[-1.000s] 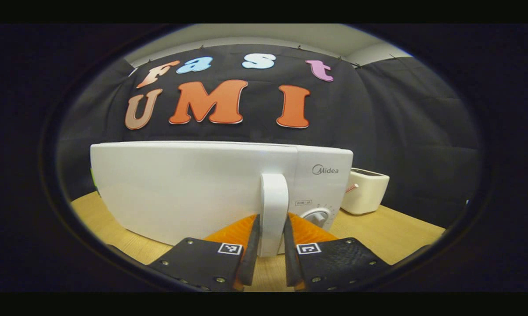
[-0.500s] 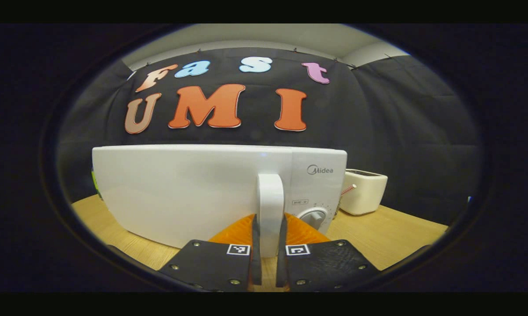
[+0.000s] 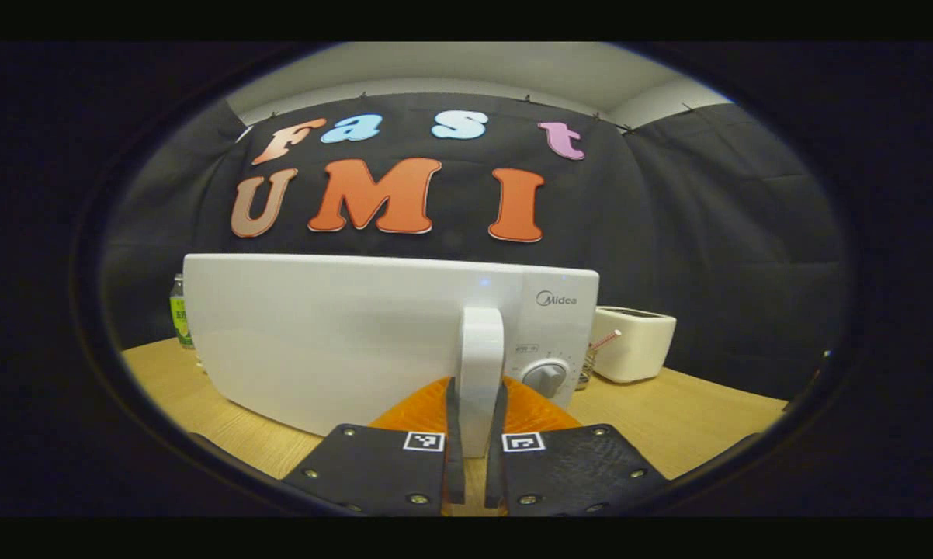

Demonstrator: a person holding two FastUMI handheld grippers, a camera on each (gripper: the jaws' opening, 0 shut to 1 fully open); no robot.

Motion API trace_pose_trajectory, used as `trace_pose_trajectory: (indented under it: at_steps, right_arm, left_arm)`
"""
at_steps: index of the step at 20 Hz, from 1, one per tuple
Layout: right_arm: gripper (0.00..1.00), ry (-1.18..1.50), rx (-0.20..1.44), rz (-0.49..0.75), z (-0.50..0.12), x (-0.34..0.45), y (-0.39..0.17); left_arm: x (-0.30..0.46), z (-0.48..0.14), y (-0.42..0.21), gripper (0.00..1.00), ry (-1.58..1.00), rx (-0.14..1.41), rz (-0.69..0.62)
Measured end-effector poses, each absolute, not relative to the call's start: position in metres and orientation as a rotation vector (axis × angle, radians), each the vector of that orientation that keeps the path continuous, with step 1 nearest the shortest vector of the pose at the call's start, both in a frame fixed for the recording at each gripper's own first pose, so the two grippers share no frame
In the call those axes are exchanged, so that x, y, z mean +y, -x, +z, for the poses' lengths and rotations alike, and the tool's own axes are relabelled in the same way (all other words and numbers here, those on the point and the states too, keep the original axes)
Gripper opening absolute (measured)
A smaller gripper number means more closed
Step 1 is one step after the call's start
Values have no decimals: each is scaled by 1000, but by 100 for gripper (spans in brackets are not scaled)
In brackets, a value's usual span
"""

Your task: Open the microwave oven with the left hand, put the food in, and close the microwave oven.

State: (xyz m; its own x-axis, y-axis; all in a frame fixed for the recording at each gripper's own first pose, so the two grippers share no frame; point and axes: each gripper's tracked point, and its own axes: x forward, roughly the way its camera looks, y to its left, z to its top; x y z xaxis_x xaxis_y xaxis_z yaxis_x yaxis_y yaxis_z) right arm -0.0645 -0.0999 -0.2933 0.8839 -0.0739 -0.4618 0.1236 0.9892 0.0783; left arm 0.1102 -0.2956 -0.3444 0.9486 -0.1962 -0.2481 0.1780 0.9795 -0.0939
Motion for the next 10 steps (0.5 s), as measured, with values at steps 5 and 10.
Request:
trace_pose_trajectory:
  at_steps: [5,10]
  right_arm:
    - [95,-125,504,-80,-300,-85,70]
    - [95,-160,543,-55,-309,-68,78]
  left_arm:
    - [-281,-333,-69,12,76,265,-256]
    - [-260,-323,-24,12,73,260,-309]
